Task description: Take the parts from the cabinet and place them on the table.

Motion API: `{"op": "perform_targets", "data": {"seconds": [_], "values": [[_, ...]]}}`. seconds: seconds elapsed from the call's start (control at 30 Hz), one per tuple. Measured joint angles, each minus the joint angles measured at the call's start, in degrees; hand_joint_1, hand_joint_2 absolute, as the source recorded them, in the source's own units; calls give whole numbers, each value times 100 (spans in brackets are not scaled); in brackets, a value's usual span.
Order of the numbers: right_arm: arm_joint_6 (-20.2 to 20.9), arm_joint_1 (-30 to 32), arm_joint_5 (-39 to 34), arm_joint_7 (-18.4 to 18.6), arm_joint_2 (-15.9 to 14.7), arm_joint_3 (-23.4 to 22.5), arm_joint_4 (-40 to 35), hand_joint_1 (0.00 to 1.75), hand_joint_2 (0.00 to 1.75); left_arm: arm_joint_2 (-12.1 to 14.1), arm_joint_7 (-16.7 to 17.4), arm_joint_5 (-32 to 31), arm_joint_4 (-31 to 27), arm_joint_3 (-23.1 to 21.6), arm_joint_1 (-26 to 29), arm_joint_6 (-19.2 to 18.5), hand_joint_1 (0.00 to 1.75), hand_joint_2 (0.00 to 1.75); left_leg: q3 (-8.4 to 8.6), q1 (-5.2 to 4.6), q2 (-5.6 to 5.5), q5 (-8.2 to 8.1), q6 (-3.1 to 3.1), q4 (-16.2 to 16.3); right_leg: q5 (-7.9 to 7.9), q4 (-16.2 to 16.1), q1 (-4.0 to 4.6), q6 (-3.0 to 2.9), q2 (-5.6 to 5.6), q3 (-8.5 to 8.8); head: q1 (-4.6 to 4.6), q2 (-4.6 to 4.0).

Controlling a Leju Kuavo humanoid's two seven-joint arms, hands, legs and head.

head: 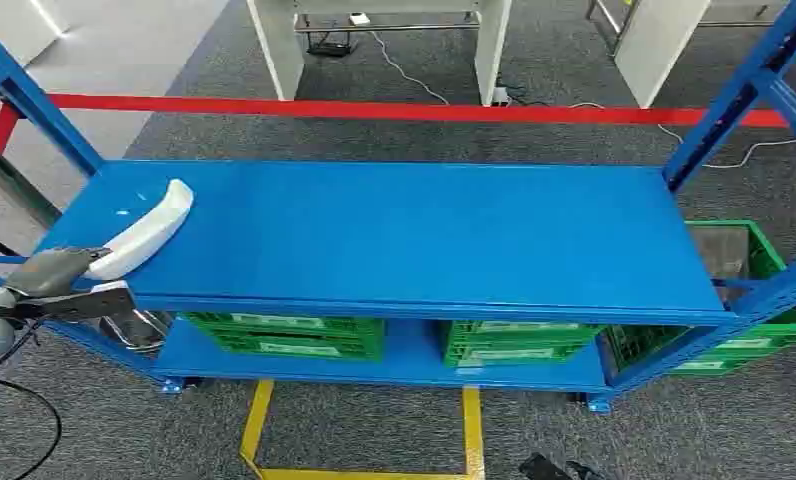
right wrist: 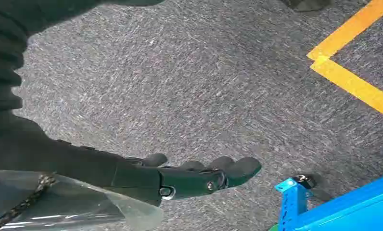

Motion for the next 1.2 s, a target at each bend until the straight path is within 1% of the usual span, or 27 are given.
{"op": "perform_targets", "data": {"seconds": [0.3,0.47,0.6,0.87,1.0,1.1,1.2], "values": [[-15,29,-13,-26,0,-66,0,0,175,127,26,94,-1034,74,396,-275,175,175,-2,0,0,-1,1,1,0,0,0,0,1,-2,0,0],[-35,56,-55,-44,0,-146,0,0,175,271,146,37,-1765,120,602,-389,175,175,-2,0,0,-1,1,0,0,-1,0,0,1,-2,0,0],[-42,71,-59,-52,0,-186,0,0,175,350,184,35,-2067,129,713,-415,175,175,-2,0,0,-1,1,0,0,-1,0,0,1,-3,0,0],[-55,77,-41,-50,0,-212,0,0,175,376,188,-11,-2426,144,833,-424,175,175,-2,0,0,-1,1,1,0,-1,0,0,0,-3,0,0],[-33,71,18,-50,9,-214,0,0,175,247,144,-204,-2472,81,725,-439,175,175,-2,-3,0,-1,1,2,0,-2,-1,0,0,-8,-2,0],[-4,38,70,-50,42,-214,-4,0,175,-143,118,-427,-2373,-210,376,-437,175,175,-7,-9,-17,4,9,3,0,-3,-8,1,-30,-1,2,0],[4,-33,131,-68,89,-214,-9,0,175,-595,98,-538,-2184,-609,72,-348,175,175,-6,-14,-5,4,9,4,11,-3,-15,18,-9,-3,-4,0]]}}
